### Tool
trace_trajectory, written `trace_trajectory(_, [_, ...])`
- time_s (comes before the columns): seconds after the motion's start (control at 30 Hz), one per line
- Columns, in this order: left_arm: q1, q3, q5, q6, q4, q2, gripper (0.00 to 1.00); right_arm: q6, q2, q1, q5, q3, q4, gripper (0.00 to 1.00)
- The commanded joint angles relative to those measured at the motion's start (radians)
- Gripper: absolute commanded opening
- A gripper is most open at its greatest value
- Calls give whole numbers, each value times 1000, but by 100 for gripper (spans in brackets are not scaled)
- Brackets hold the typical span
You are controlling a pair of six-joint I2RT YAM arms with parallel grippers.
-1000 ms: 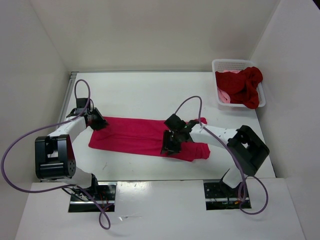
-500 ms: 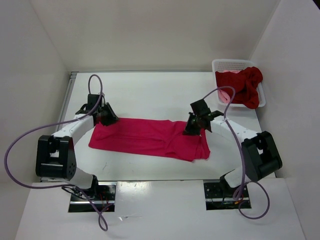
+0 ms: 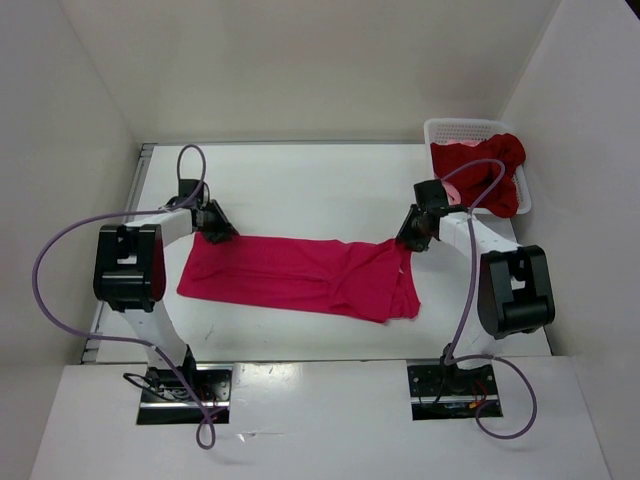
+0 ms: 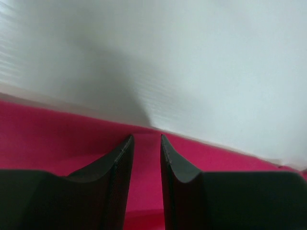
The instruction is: Fold and stack the t-shirts
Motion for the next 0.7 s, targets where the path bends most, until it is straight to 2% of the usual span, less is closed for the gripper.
trace_trajectory(0.0, [60, 37, 15, -25, 32, 44, 36, -36, 25, 4, 19, 19, 15, 37])
trace_trajectory(0.13, [121, 18, 59, -45, 55, 67, 36, -36, 16, 4, -29, -19, 61, 35])
trace_trajectory(0.27, [184, 9, 59, -56, 55, 76, 36, -27, 16, 4, -31, -19, 52, 11])
trace_trajectory(0.37, [230, -19, 78, -65, 67, 76, 36, -16, 16, 4, 5, -19, 43, 3])
trace_trajectory(0.53, [296, -40, 89, -74, 78, 76, 36, 14, 6, 4, 14, -42, 22, 0])
trace_trajectory(0.67, [307, -51, 89, -84, 78, 67, 36, 23, -42, -19, 35, -82, 12, 0])
